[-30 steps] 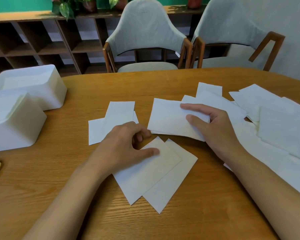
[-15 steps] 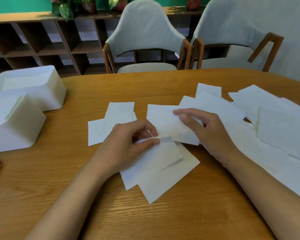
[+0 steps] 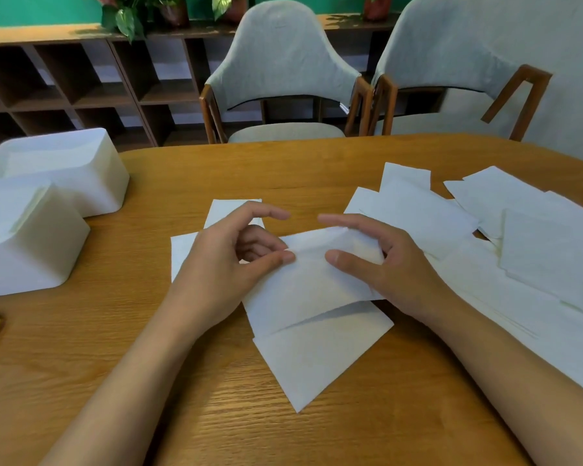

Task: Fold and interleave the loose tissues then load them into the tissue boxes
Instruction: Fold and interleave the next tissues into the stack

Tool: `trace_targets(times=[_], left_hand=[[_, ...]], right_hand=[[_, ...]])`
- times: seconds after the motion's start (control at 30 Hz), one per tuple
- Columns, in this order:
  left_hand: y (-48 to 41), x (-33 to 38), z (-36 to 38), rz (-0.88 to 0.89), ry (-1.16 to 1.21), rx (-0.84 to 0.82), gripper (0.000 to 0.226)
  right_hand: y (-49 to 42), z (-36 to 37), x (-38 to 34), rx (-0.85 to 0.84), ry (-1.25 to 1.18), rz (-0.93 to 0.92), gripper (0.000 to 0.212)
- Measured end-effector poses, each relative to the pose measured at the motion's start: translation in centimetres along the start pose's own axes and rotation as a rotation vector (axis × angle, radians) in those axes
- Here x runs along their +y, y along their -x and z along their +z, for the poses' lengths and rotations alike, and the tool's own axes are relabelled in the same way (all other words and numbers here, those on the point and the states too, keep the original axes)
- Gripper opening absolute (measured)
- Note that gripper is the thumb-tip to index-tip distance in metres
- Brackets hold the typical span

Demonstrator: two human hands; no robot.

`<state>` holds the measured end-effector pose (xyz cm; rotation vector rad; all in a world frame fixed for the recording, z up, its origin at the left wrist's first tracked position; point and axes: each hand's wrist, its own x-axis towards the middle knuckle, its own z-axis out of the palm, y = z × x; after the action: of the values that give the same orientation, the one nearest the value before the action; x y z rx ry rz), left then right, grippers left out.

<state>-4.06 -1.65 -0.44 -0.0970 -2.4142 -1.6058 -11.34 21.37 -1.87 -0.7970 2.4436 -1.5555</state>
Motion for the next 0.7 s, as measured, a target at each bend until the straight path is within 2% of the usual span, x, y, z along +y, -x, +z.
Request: trace_targets(times=[0.1, 0.2, 0.4, 0.7], left_hand=[[0.1, 0.1, 0.5, 0.017, -0.022, 0.028, 0.039], [0.2, 0.2, 0.7, 0.022, -0.02, 0.054, 0.037], [0.5, 0.5, 1.2, 0.081, -0.114, 0.101, 0.03], [0.5, 0.3, 1.9, 0.039, -0.054, 0.102, 0.031]], right_hand=[[0.1, 0.5, -0.3, -0.049, 0.051, -0.035, 0.061], [0.0, 0.6, -0.2, -0.049, 0.06, -0.023, 0.07], [0.1, 0.6, -0.2, -0.069, 0.067, -0.016, 0.072], [0.4, 0.8, -0.3, -0.066, 0.045, -0.057, 0.074]])
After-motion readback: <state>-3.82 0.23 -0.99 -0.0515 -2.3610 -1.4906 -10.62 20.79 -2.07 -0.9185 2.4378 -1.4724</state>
